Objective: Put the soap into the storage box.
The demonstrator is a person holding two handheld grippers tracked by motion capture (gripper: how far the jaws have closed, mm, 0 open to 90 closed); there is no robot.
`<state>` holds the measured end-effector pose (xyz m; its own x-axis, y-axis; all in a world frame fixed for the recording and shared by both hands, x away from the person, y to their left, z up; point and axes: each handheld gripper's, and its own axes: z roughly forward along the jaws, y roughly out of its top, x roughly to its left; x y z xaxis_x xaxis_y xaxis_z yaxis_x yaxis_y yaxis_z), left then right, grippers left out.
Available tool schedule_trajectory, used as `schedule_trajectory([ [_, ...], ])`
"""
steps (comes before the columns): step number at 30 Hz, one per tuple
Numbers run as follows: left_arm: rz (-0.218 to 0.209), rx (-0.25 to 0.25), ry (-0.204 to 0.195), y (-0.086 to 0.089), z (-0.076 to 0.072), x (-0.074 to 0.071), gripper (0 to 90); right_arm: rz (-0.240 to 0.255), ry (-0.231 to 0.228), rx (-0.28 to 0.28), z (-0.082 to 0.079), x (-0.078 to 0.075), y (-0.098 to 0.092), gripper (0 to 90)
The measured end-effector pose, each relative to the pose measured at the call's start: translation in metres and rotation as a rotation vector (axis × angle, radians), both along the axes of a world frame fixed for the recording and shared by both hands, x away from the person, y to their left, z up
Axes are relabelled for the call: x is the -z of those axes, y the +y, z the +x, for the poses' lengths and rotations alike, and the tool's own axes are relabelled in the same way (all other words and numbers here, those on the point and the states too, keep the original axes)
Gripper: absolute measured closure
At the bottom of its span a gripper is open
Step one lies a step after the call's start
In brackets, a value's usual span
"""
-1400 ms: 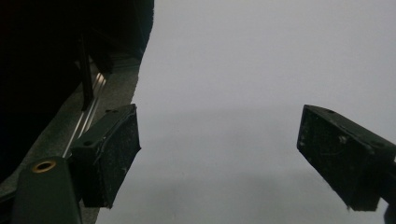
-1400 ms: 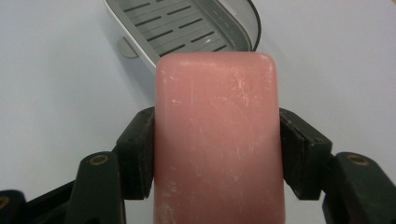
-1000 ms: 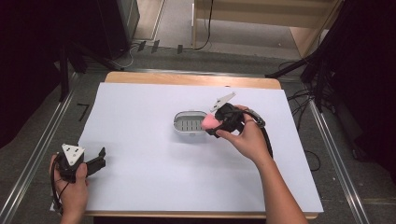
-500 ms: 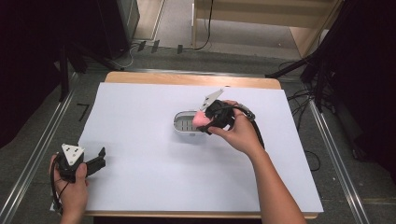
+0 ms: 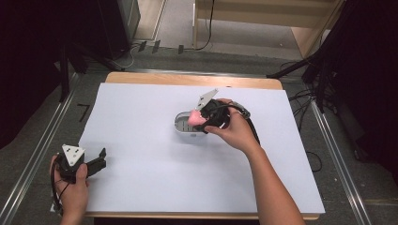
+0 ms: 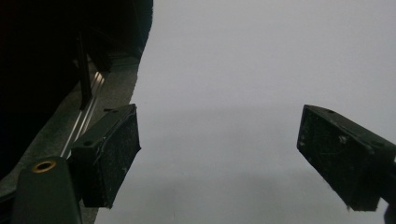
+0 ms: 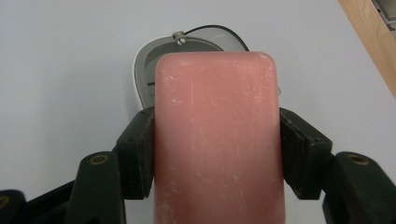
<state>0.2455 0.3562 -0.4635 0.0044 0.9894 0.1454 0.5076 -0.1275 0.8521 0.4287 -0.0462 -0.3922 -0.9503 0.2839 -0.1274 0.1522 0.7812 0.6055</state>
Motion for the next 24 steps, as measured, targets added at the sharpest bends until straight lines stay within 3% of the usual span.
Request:
schedule_trajectory([
  [11,0.002,-0.001,0.001,0.0,0.0,0.0,13.9,0.007,-0.013,-0.065,0.005,0.004,0.01,38.4],
  [24,-0.001,0.001,0.001,0.0,0.0,0.0,13.9,-0.02,-0.005,-0.071,0.013,0.011,0.019,38.3],
])
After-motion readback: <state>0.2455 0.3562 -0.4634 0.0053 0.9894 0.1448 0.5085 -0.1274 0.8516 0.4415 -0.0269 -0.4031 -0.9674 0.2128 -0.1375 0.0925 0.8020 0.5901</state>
